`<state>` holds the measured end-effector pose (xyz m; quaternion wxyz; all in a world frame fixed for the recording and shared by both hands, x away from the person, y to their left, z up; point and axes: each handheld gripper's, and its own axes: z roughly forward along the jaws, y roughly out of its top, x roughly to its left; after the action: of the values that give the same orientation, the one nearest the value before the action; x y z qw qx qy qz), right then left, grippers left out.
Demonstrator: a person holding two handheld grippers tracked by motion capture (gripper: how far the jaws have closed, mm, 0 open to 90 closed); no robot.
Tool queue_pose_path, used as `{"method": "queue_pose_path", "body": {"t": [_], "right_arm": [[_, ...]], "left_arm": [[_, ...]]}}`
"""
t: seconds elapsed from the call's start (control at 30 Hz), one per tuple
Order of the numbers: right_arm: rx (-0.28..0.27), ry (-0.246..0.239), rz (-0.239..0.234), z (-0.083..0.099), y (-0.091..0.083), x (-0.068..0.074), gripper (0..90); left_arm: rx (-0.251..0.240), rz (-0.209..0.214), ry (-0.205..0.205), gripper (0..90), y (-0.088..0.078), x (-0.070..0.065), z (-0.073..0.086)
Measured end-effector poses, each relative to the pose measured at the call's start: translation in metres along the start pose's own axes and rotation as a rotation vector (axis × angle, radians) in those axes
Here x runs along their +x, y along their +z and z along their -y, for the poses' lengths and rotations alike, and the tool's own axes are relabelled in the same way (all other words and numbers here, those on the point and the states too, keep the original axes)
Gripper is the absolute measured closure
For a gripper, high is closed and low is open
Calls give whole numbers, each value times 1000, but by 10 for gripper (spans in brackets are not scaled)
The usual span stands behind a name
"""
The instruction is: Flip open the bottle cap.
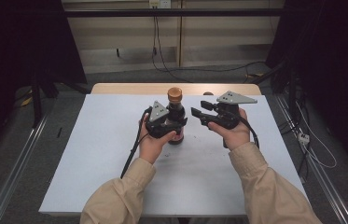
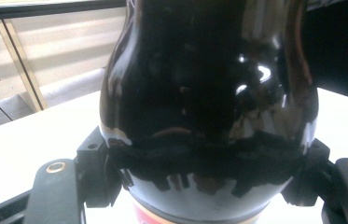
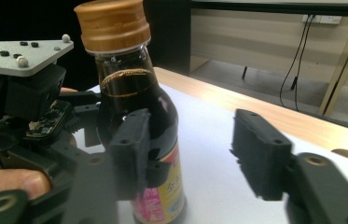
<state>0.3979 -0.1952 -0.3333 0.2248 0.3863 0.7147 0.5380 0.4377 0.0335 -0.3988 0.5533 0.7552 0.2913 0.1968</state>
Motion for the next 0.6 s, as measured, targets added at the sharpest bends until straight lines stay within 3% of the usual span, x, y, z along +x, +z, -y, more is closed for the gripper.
{"method": "queue_pose_path", "body": {"t": [0.03, 0.07, 0.1, 0.13, 0.3, 0.37, 0.43, 0.6], "right_arm": [[0, 0, 0, 0, 0, 0, 568], [0, -12, -14, -3, 1, 0, 650], [0, -12, -14, -3, 1, 0, 650], [3, -33, -22, -6, 2, 1, 730], [11, -76, -73, -15, 6, 6, 894], [7, -76, -81, -16, 7, 7, 900], [16, -109, -77, -21, 10, 11, 900], [14, -117, -84, -29, 15, 12, 900]], "left_arm": [[0, 0, 0, 284, 0, 0, 0], [-2, 0, -1, 285, 0, 0, 0], [-3, 0, -3, 285, 0, 0, 0], [-4, 0, -3, 286, 0, 0, 1], [-7, 2, -2, 288, 0, 0, 2], [-8, 0, -1, 289, 0, 0, 2], [-6, 1, 3, 291, 0, 0, 2], [-2, 3, 5, 293, 0, 0, 2]]}}
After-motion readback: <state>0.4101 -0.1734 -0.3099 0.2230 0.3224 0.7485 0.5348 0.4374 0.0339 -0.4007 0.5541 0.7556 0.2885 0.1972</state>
